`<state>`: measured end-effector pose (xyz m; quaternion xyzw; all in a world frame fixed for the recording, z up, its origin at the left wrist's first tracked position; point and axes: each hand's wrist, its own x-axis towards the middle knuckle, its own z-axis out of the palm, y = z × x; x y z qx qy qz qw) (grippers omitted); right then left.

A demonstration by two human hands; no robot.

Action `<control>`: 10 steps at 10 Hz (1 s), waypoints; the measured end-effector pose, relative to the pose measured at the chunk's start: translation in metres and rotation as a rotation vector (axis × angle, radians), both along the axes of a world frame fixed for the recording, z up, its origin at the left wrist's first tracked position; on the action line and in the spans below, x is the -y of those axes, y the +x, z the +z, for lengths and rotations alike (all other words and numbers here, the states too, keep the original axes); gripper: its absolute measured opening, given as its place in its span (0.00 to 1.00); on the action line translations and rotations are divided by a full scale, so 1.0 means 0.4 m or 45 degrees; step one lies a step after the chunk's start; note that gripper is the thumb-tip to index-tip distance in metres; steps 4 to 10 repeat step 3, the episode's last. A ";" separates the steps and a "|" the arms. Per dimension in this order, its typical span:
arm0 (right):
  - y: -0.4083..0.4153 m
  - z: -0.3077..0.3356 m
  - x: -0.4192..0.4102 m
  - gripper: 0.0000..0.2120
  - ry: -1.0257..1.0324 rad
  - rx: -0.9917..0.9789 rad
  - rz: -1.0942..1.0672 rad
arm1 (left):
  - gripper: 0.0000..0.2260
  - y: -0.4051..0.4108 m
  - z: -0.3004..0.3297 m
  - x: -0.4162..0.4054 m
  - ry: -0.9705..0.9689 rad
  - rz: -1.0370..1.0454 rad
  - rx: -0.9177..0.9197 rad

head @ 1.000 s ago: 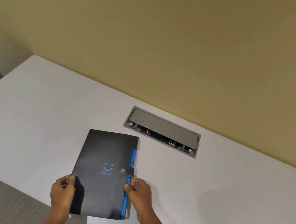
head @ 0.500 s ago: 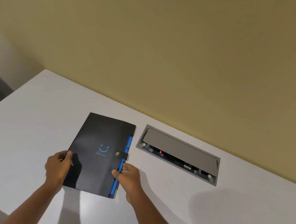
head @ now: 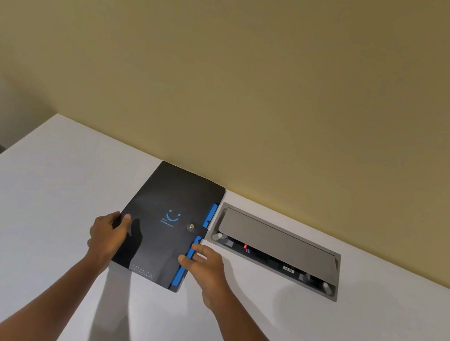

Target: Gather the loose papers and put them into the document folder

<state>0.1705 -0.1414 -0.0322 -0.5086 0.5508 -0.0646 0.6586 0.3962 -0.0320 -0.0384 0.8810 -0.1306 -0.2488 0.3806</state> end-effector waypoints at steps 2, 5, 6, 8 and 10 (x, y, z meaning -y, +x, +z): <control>-0.008 0.010 0.009 0.27 0.033 0.031 -0.017 | 0.18 0.002 -0.002 0.016 0.033 -0.072 0.024; -0.019 0.014 0.002 0.28 0.025 0.020 -0.024 | 0.18 -0.012 -0.002 0.017 0.030 -0.038 0.078; -0.019 0.014 0.002 0.28 0.025 0.020 -0.024 | 0.18 -0.012 -0.002 0.017 0.030 -0.038 0.078; -0.019 0.014 0.002 0.28 0.025 0.020 -0.024 | 0.18 -0.012 -0.002 0.017 0.030 -0.038 0.078; -0.019 0.014 0.002 0.28 0.025 0.020 -0.024 | 0.18 -0.012 -0.002 0.017 0.030 -0.038 0.078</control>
